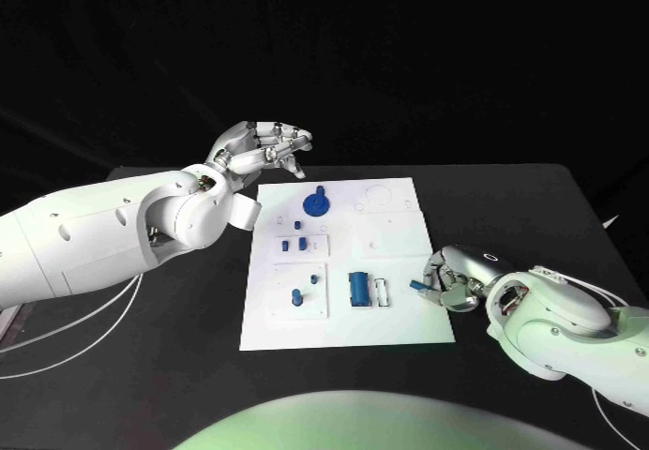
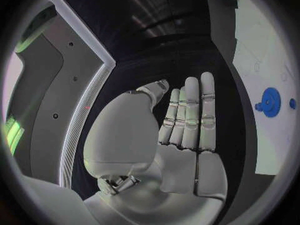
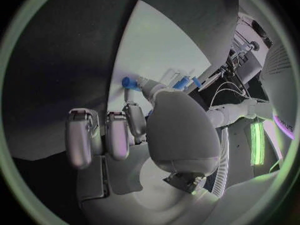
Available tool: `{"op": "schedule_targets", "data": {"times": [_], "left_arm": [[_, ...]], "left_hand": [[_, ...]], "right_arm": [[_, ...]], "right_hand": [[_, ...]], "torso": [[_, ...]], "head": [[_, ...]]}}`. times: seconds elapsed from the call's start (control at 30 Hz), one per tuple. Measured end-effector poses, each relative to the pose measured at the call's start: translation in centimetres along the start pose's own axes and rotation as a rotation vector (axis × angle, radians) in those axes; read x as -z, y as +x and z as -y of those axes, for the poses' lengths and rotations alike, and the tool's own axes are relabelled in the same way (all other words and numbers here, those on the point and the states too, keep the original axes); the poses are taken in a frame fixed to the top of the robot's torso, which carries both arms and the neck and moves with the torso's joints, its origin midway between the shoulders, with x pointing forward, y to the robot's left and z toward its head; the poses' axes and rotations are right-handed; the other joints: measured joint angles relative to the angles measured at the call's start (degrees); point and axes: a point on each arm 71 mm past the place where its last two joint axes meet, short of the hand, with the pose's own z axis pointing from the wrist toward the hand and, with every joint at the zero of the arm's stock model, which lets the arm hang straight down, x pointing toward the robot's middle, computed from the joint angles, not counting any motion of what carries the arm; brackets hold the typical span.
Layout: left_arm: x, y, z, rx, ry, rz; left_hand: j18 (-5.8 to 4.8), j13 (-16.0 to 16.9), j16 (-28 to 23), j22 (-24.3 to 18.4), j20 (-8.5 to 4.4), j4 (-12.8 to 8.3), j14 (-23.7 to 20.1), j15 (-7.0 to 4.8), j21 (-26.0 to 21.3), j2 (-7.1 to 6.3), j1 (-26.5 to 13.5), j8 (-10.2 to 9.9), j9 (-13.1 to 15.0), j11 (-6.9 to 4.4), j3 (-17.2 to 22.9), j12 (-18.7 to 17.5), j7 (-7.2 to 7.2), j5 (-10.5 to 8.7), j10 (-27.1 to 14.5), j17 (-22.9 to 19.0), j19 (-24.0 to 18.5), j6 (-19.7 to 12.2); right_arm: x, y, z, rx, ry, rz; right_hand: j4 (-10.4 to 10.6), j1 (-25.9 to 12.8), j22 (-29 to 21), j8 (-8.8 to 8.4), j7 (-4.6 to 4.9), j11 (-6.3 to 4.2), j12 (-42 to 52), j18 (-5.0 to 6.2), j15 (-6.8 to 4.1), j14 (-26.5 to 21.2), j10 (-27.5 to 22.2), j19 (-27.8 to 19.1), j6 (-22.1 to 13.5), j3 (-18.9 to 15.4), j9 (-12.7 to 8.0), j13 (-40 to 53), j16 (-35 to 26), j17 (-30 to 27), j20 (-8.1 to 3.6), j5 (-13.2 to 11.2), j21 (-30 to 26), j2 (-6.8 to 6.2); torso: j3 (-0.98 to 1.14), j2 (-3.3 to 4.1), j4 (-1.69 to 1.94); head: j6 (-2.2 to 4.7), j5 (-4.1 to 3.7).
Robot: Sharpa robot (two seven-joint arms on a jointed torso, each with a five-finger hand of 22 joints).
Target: Assemble the parts on the task board
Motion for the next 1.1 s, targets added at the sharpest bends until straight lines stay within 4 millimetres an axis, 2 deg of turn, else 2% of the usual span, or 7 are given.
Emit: {"op": "schedule_targets", "data": {"times": [0.07,0.1,0.2,0.27,0.67,0.9,1.1], "left_arm": [[0.0,0.0,0.0,0.0,0.0,0.0],[0.0,0.0,0.0,0.0,0.0,0.0],[0.0,0.0,0.0,0.0,-0.001,0.0],[0.0,0.0,0.0,0.0,-0.001,0.0],[0.0,0.0,0.0,0.0,-0.002,-0.001],[0.0,0.1,0.0,0.001,-0.002,-0.002],[0.0,0.1,0.0,0.001,-0.002,-0.002]], "left_hand": [[0.0,0.0,0.0,0.0,0.0,0.0,0.0,0.0,0.0,0.0,0.0,0.0,0.0,0.0,0.0,0.0,0.0,0.0,0.0,0.0,0.0,0.0],[0.0,0.0,0.0,0.0,0.0,0.0,0.0,0.0,0.0,0.0,0.0,0.0,0.0,0.0,0.0,0.0,0.0,0.0,0.0,0.0,0.0,0.0],[0.0,0.0,0.0,0.0,0.0,0.0,0.0,0.0,0.0,0.0,0.0,0.0,0.0,0.0,0.0,0.0,0.0,0.0,0.0,0.0,0.0,0.0],[0.0,0.0,0.0,0.0,0.0,0.0,0.0,0.0,0.0,0.0,0.0,0.0,-0.01,0.0,0.0,0.0,0.0,0.0,0.0,-0.01,0.0,0.0],[0.0,0.01,0.0,0.0,0.0,0.0,0.0,0.0,0.0,0.0,0.0,0.0,-0.01,0.0,0.0,0.0,0.0,0.0,0.0,-0.01,0.0,0.0],[0.0,0.01,0.0,0.0,0.0,0.0,0.0,0.0,0.0,0.0,0.0,0.0,-0.02,0.0,0.0,0.0,0.0,0.0,0.0,-0.02,0.0,0.0],[0.0,0.01,0.0,0.0,0.0,0.0,0.0,0.0,0.0,0.0,0.0,0.0,-0.02,0.0,0.0,0.0,0.0,0.0,0.0,-0.02,0.0,0.0]], "right_arm": [[0.0,0.0,0.0,0.005,-0.001,0.0],[0.0,0.0,0.0,0.007,-0.001,0.0],[0.0,0.1,-0.1,0.013,-0.002,0.001],[0.0,0.1,-0.1,0.015,-0.002,0.001],[0.4,0.2,-1.1,-0.014,-0.014,-0.011],[0.4,-0.8,-2.7,-0.077,-0.046,0.018],[0.2,-0.9,-3.6,-0.156,-0.048,0.008]], "right_hand": [[-0.61,-1.24,0.0,0.04,0.04,0.0,0.0,0.0,0.0,0.0,0.0,0.0,-0.04,0.78,0.33,0.0,0.0,0.0,0.0,0.29,0.0,-0.13],[-1.76,-1.84,0.0,0.24,0.1,-0.01,0.0,-0.01,0.0,0.0,0.0,0.0,-0.11,1.93,0.44,0.0,0.0,0.0,0.0,0.29,0.0,-0.18],[-2.05,-2.5,0.0,0.34,0.13,0.0,0.0,0.0,0.0,0.0,-0.01,0.0,-0.13,2.22,0.6,0.0,0.0,0.0,0.0,0.64,0.0,-0.27],[-3.15,-3.32,-0.01,0.36,0.15,-0.01,0.0,0.0,0.0,0.0,-0.01,0.0,-0.15,3.32,0.7,0.0,0.0,0.0,0.0,1.11,0.0,-0.47],[-3.1,-5.78,0.04,1.25,-0.1,-0.31,0.0,0.0,0.0,0.01,0.31,0.01,-0.73,3.4,1.33,0.04,0.0,-0.01,0.0,6.27,0.36,0.05],[-3.14,-6.53,0.03,1.56,-0.09,-0.31,0.0,0.0,0.0,0.01,0.3,0.01,-0.74,3.65,1.36,0.04,0.0,-0.01,0.0,6.74,0.35,0.03],[-3.15,-7.14,0.03,1.56,-0.19,-0.31,0.0,0.0,0.0,0.01,0.3,0.01,-1.05,3.65,1.37,0.04,0.0,-0.01,0.0,6.95,0.35,0.2]], "torso": [[-0.01,-0.02,0.0],[0.0,-0.02,-0.01],[-0.01,-0.03,-0.03],[0.0,-0.03,-0.03],[0.01,-0.02,-0.07],[0.02,-0.01,-0.04],[0.01,0.01,-0.01]], "head": [[0.0,0.01],[0.0,0.01],[0.0,0.01],[0.03,-0.05],[0.13,-0.12],[0.1,-0.07],[0.02,-0.12]]}}
